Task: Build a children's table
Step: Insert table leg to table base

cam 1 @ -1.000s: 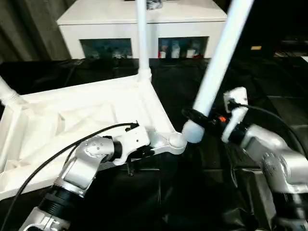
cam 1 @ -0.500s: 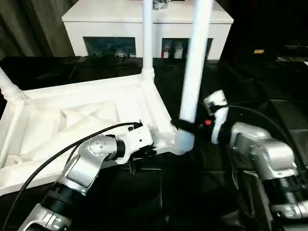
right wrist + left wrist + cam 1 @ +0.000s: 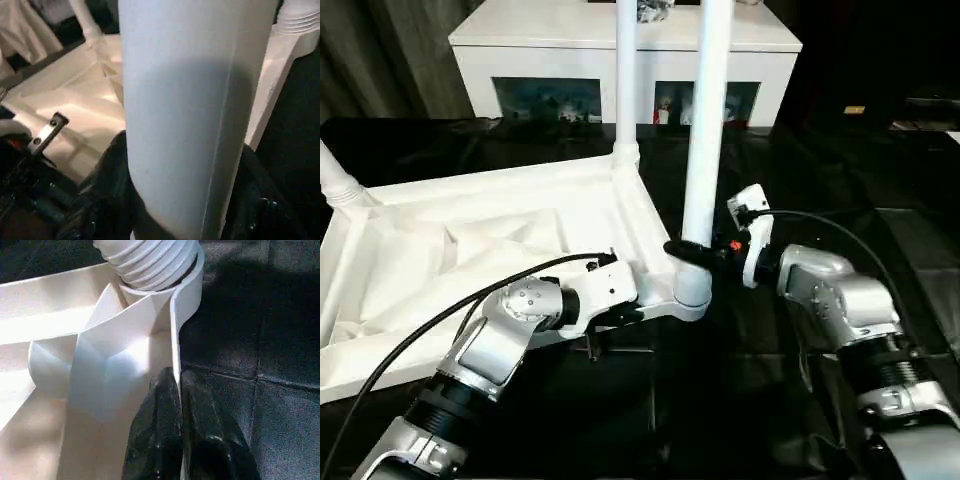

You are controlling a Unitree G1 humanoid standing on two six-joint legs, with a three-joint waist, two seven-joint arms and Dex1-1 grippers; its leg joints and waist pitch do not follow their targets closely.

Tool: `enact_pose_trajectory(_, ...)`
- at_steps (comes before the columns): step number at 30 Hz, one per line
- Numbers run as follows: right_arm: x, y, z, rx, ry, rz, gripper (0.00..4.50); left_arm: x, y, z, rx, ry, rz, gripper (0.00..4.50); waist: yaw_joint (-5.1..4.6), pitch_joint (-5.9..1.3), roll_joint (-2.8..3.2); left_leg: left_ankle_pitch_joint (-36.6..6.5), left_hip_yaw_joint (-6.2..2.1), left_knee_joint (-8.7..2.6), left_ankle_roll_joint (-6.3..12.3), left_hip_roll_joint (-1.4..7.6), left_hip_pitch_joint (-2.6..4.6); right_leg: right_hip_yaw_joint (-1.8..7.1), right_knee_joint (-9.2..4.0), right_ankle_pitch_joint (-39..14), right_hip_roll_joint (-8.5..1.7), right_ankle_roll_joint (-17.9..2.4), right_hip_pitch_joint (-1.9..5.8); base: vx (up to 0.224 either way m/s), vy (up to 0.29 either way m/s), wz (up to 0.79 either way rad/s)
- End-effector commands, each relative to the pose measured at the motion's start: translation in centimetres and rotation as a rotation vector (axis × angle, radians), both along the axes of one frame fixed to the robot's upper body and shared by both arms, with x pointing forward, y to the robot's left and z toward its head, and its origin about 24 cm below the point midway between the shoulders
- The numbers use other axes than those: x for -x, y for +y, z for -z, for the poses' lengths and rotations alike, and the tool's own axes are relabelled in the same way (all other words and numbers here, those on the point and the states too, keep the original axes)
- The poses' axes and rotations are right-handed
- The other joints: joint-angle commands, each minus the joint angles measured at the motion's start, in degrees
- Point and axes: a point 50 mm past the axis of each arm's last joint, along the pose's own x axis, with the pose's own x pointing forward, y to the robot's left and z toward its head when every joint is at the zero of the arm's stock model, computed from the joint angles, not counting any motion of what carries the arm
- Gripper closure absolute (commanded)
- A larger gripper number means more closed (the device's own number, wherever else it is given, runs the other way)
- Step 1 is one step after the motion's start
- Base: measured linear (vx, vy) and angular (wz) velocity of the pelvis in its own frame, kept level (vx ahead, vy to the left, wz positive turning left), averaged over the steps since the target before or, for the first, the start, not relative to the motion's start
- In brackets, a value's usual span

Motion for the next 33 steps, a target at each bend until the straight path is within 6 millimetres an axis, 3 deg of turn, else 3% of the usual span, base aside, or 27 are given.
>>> enact_pose_trajectory(1,0.2,-1.1,1.3,0.023,0.038,0.060,2.67,0.4,0.5,1.6,-0.060,0.056,-0.013,4.50,0.04,-3.03,-0.21,-4.9,-0.50,-4.03,2.96,2.77,0.05,1.90,-3.54,-4.1,-3.96,-15.9,2.77,0.000,0.000,0.00)
enact_pose_trajectory(3,0.7,-1.4,1.9,-0.019,0.037,0.091,2.67,0.4,0.6,1.5,-0.059,0.048,-0.018,4.50,0.08,-2.99,0.03,-5.5,-0.52,-4.09,2.60,2.80,0.02,1.97,-3.66,-4.4,-4.01,-15.5,2.71,0.000,0.000,0.00)
enact_pose_trajectory(14,1.2,-1.7,2.5,-0.076,0.034,0.135,2.67,0.3,0.7,1.4,-0.058,0.041,-0.021,4.50,-0.08,-3.09,-0.16,-6.6,-0.59,-4.30,2.03,2.81,0.10,1.86,-3.76,-4.6,-3.86,-15.4,2.64,0.000,0.000,0.00)
enact_pose_trajectory(15,1.8,-1.8,3.0,-0.111,0.008,0.171,2.67,0.1,0.7,1.3,-0.053,0.032,-0.024,4.50,-0.11,-3.06,0.02,-6.8,-0.60,-4.34,1.96,2.81,0.09,1.86,-3.81,-4.6,-3.85,-15.4,2.64,0.000,0.000,0.00)
enact_pose_trajectory(16,2.5,-2.0,3.4,-0.119,-0.052,0.213,2.67,-0.1,0.7,1.2,-0.048,0.021,-0.027,4.50,0.11,-3.04,1.35,-7.8,-0.56,-4.33,1.33,2.85,0.23,1.96,-4.08,-4.1,-3.95,-14.9,2.36,0.000,0.000,0.00)
enact_pose_trajectory(18,2.5,-2.0,3.4,-0.119,-0.052,0.213,2.67,-0.1,0.7,1.2,-0.048,0.021,-0.027,4.50,0.09,-3.25,0.52,-7.6,-0.76,-4.54,1.07,2.88,0.09,1.76,-3.69,-1.9,-3.80,-15.0,2.82,0.000,0.000,0.00)
enact_pose_trajectory(19,3.4,-2.1,3.7,-0.079,-0.136,0.233,2.67,-0.2,0.7,1.1,-0.042,0.009,-0.031,4.50,-0.03,-3.12,0.41,-7.9,-0.75,-4.59,1.36,2.77,-0.06,1.72,-3.76,-2.4,-3.72,-15.0,2.82,0.000,0.000,0.00)
enact_pose_trajectory(23,4.4,-2.1,3.7,-0.018,-0.223,0.232,2.67,-0.3,0.7,0.9,-0.038,0.006,-0.034,4.50,-0.03,-2.87,0.73,-11.6,-0.79,-4.86,0.90,2.80,0.10,1.84,-4.52,-9.4,-3.83,-13.7,2.53,0.000,0.000,0.00)
enact_pose_trajectory(24,4.4,-2.2,3.7,-0.021,-0.232,0.244,2.67,-0.3,0.7,0.9,-0.039,0.006,-0.034,4.50,0.10,-2.91,0.85,-11.9,-0.59,-4.68,0.90,2.87,0.46,2.04,-4.68,-9.7,-3.80,-13.5,2.11,0.000,0.000,0.00)
enact_pose_trajectory(26,4.7,-2.5,3.7,-0.027,-0.256,0.284,2.67,-0.3,0.7,0.9,-0.040,0.006,-0.034,4.50,-0.04,-2.91,0.96,-11.1,-0.76,-4.87,1.12,2.87,-0.03,1.94,-4.38,-7.3,-3.68,-13.7,2.38,0.000,0.000,0.00)
enact_pose_trajectory(28,5.2,-2.3,3.7,-0.011,-0.279,0.273,2.67,-0.4,0.8,0.9,-0.041,0.004,-0.035,4.50,-0.07,-2.84,1.03,-11.7,-0.86,-5.00,1.12,2.89,-0.09,1.92,-4.47,-8.0,-3.77,-13.4,2.42,0.000,0.000,0.00)
enact_pose_trajectory(32,5.7,-1.8,3.7,0.049,-0.317,0.199,2.67,-0.5,0.9,0.9,-0.045,0.003,-0.034,4.50,-0.19,-2.78,0.86,-11.9,-0.86,-5.04,1.22,2.87,-0.08,1.92,-4.53,-8.7,-3.73,-13.1,2.36,0.000,0.000,0.00)
enact_pose_trajectory(33,5.6,-1.7,3.7,0.058,-0.306,0.185,2.67,-0.5,0.9,0.9,-0.047,0.003,-0.035,4.50,-0.22,-2.76,0.55,-12.1,-0.74,-4.98,1.32,2.85,0.00,1.99,-4.68,-9.3,-3.69,-12.9,2.32,0.000,0.000,0.00)
